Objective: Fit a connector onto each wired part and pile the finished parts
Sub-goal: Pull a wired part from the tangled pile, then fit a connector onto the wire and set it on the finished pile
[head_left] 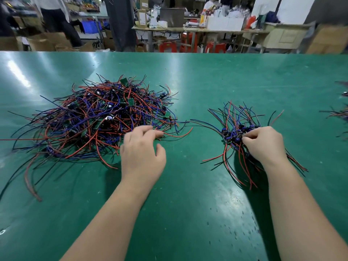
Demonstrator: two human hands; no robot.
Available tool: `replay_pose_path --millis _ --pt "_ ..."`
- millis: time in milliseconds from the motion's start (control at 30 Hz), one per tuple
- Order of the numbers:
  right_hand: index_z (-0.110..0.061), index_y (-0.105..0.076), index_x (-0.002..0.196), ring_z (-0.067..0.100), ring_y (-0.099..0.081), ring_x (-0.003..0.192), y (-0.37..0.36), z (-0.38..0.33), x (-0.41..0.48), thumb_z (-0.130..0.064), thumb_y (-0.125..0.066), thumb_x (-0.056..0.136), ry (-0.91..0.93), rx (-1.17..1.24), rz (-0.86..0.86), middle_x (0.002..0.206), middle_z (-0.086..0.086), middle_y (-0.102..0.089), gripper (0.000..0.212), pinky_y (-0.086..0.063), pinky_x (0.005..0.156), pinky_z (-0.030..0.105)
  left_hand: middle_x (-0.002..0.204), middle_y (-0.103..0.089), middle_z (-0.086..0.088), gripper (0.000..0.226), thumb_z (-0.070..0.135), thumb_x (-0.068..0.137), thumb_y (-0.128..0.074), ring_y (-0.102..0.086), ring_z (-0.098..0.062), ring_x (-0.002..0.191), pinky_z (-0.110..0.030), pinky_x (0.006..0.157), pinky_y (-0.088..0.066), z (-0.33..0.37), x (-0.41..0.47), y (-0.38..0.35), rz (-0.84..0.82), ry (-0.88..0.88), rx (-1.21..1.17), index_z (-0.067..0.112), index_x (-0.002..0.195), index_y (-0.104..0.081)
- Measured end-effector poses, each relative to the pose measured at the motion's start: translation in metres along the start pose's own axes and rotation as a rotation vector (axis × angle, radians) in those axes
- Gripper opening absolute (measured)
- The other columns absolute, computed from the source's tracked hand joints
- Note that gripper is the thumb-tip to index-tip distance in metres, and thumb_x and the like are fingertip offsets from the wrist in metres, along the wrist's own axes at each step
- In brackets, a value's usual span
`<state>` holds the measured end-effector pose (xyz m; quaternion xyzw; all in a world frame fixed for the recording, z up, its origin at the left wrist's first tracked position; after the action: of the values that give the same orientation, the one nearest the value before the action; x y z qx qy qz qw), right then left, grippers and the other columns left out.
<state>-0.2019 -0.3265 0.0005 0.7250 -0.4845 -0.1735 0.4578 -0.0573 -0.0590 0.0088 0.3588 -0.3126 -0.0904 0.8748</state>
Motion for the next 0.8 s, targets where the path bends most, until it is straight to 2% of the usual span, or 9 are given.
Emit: replay_pose_path --millis 67,167,233,367,467,533,633,733,800 --pt "-0.018 -0.075 0.100 0.017 -0.053 0.061 -0.004 0.001 -0.003 -0.009 -0.055 0.082 -0.006 -0.021 -0.063 0.072 0.004 -0.066 0.029 -0.037 0.055 0.021 0.140 -0.044 -0.004 0.045 0.020 0.082 -0.061 -0.031 -0.025 0.129 -0.041 0.105 -0.024 -0.013 0.004 0.001 -0.002 0.068 0.178 0.027 0.126 -0.058" --pt "-0.024 -0.070 0.113 0.025 -0.051 0.072 -0.010 0.002 -0.003 -0.007 -0.048 0.087 -0.027 -0.065 -0.148 0.097 0.010 -0.070 0.038 -0.041 0.066 0.026 0.155 -0.019 -0.014 0.056 0.032 0.085 -0.056 -0.010 -0.028 0.142 -0.047 0.114 -0.007 -0.041 0.007 -0.007 -0.195 0.239 0.377 0.031 0.140 -0.041" --pt "-0.027 -0.067 0.118 0.028 -0.050 0.073 -0.011 0.002 -0.004 -0.008 -0.047 0.089 -0.022 -0.118 -0.161 0.107 0.013 -0.064 0.039 -0.044 0.067 0.030 0.156 -0.018 -0.015 0.052 0.040 0.089 -0.050 -0.011 -0.030 0.143 -0.049 0.115 -0.004 -0.053 0.007 -0.012 -0.296 0.310 0.468 0.031 0.140 -0.040" --pt "-0.020 -0.066 0.119 0.025 -0.046 0.072 -0.002 -0.011 -0.010 -0.011 -0.054 0.086 0.045 -0.039 0.004 0.122 0.016 -0.050 0.036 -0.044 0.077 0.033 0.133 -0.051 -0.004 0.034 0.031 0.093 -0.048 -0.041 -0.028 0.123 -0.042 0.105 -0.023 -0.057 0.014 -0.010 -0.243 0.259 0.547 0.028 0.124 -0.058" --pt "-0.014 -0.069 0.111 0.017 -0.043 0.080 0.003 -0.025 -0.017 -0.009 -0.057 0.085 0.147 0.056 0.110 0.112 0.012 -0.053 0.030 -0.031 0.074 0.022 0.111 -0.065 0.002 0.028 0.019 0.092 -0.051 -0.052 -0.025 0.110 -0.039 0.097 -0.028 -0.064 0.021 -0.001 -0.191 0.272 0.472 0.031 0.113 -0.066" --pt "-0.013 -0.071 0.107 0.014 -0.043 0.078 0.002 -0.033 -0.021 -0.007 -0.058 0.084 0.199 0.100 0.134 0.106 0.009 -0.054 0.027 -0.026 0.069 0.017 0.105 -0.069 0.005 0.022 0.022 0.092 -0.055 -0.056 -0.023 0.107 -0.039 0.097 -0.027 -0.066 0.024 0.003 -0.169 0.279 0.400 0.031 0.108 -0.068" --pt "-0.014 -0.072 0.103 0.017 -0.048 0.074 -0.001 -0.040 -0.026 -0.007 -0.059 0.084 0.233 0.133 0.140 0.104 0.008 -0.056 0.025 -0.031 0.072 0.021 0.090 -0.069 0.008 0.010 0.034 0.091 -0.061 -0.054 -0.022 0.103 -0.039 0.096 -0.022 -0.067 0.023 0.006 -0.156 0.294 0.402 0.032 0.093 -0.071" --pt "-0.014 -0.073 0.102 0.019 -0.049 0.073 -0.001 -0.043 -0.028 -0.007 -0.060 0.084 0.244 0.139 0.134 0.100 0.006 -0.055 0.023 -0.032 0.072 0.021 0.087 -0.065 0.008 0.013 0.043 0.091 -0.060 -0.042 -0.025 0.111 -0.043 0.102 -0.014 -0.066 0.022 0.006 -0.209 0.330 0.503 0.035 0.086 -0.070" --pt "-0.013 -0.073 0.099 0.020 -0.051 0.076 0.000 -0.045 -0.030 -0.006 -0.060 0.083 0.245 0.143 0.147 0.100 0.007 -0.058 0.022 -0.037 0.078 0.025 0.085 -0.058 0.009 0.017 0.041 0.093 -0.057 -0.035 -0.024 0.113 -0.045 0.107 -0.006 -0.062 0.022 0.007 -0.186 0.339 0.479 0.034 0.080 -0.066"
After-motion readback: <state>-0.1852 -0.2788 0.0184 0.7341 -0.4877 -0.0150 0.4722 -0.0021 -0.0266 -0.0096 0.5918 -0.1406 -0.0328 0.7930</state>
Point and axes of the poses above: each hand's wrist, its own x-axis towards the middle knuckle, its own y-axis out of the back of the hand, z = x × y, the point moved 5 cm from there along x, towards the middle knuckle
